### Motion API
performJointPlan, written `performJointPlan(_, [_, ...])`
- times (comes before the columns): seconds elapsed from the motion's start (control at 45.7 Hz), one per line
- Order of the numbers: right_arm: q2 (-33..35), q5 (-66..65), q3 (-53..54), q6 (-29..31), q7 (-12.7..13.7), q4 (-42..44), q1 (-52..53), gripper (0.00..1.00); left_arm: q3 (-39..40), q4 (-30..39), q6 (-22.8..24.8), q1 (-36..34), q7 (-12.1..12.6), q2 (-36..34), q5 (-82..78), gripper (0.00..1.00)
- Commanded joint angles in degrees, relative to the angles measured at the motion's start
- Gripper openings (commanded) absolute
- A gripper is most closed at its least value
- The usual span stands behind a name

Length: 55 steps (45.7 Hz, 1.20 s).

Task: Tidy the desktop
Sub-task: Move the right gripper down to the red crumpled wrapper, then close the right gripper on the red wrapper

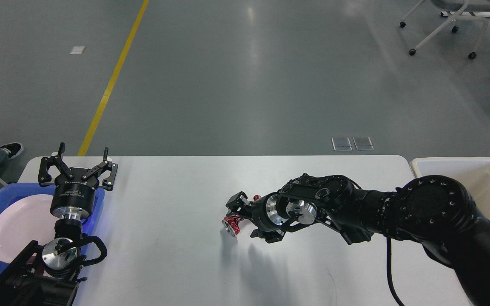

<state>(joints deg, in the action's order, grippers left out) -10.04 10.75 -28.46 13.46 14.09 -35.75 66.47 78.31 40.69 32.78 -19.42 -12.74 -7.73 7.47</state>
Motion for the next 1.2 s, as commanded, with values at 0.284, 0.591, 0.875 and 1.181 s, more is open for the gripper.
performJointPlan(0.284, [-0.4,-0.3,1.8,-2.3,-0.2,0.5,-1.5,0.81,-0.1,0.0,0.0,0.0,0.0,0.0,0.0,0.96])
performJointPlan(0.591, [-0.2,-4.1,12.9,-2.5,-0.6,3.2,-6.8,0.81,-0.1,0.0,0.0,0.0,0.0,0.0,0.0,0.96])
performJointPlan(0.875, [-0.1,-6.0,15.5,-4.0,-0.9,3.0,-8.7,0.81,0.0,0.0,0.0,0.1,0.0,0.0,-0.1,0.96])
performJointPlan(1.181, [-0.1,-8.9,20.2,-4.8,-1.2,2.9,-9.9,0.81,-0.1,0.0,0.0,0.1,-0.1,0.0,0.0,0.96])
